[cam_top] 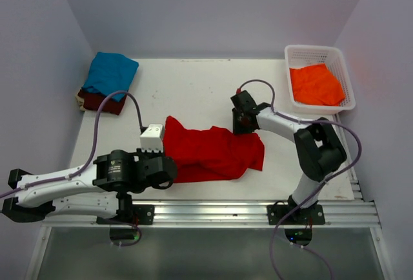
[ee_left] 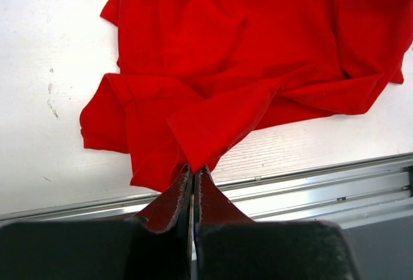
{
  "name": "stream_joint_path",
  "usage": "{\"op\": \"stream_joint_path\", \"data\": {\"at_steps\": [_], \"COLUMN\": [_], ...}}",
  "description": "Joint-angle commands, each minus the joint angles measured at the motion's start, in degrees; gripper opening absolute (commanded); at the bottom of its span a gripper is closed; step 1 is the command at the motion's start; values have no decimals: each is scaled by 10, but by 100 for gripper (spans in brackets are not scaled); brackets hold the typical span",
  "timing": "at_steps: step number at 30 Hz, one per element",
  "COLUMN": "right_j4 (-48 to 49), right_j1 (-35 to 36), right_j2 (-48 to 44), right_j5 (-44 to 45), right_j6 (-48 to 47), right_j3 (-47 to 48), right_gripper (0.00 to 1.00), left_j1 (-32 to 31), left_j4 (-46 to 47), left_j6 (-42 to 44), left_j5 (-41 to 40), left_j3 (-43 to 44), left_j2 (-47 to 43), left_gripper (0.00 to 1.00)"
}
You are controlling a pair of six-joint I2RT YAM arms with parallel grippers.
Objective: Fold and stack the t-shirts
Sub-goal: Flatten out the tshirt
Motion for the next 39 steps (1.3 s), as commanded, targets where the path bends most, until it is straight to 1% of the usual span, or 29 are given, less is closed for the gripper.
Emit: {"op": "stream_joint_path", "data": {"at_steps": [1, 10, 15, 17, 18, 21, 26, 27, 30, 31, 33, 34, 35, 37, 38, 39], "right_j4": [30, 23, 11, 7, 6, 5, 1, -3, -24, -35, -48, -60, -64, -84, -91, -98], "right_j1": [-1, 0, 0, 0, 0, 0, -1, -1, 0, 0, -1, -1, 0, 0, -1, -1], "right_j2": [45, 92, 93, 94, 95, 99, 76, 64, -20, -87, -157, -189, -255, -308, -356, -375], "right_j5": [-37, -35, -23, -16, -9, -1, 6, 12, 59, 87, 121, 133, 156, 173, 179, 181], "right_j6": [-19, -25, -30, -32, -32, -29, -20, -19, -18, -18, -18, -23, -26, -36, -40, -42], "right_j3": [59, 83, 81, 79, 78, 70, 60, 58, 44, 39, 27, 24, 19, 21, 25, 28], "right_gripper": [31, 32, 38, 33, 21, 0, 0, 0, 0, 0, 0, 0, 0, 0, 0, 0], "left_j1": [2, 2, 2, 2, 2, 2, 2, 2, 2, 2, 2, 2, 2, 2, 2, 2], "left_j4": [-15, -4, -1, 3, 3, 3, 1, 1, 1, 0, -7, -13, -15, -13, 5, 24], "left_j6": [-23, -27, -28, -28, -28, -29, -34, -34, -34, -34, -34, -34, -26, 2, 19, 75], "left_j5": [-26, -25, -27, -30, -31, -32, -35, -38, -64, -82, -106, -135, -150, -189, -201, -209], "left_j3": [23, 3, -5, -7, -8, -11, -18, -16, -7, -1, 18, 26, 36, 69, 81, 104], "left_j2": [5, -13, -13, -14, -14, -16, -23, -26, -37, -45, -55, -64, -70, -86, -90, -95], "left_gripper": [0, 0, 0, 0, 0, 0, 0, 0, 0, 0, 0, 0, 0, 0, 0, 0]}}
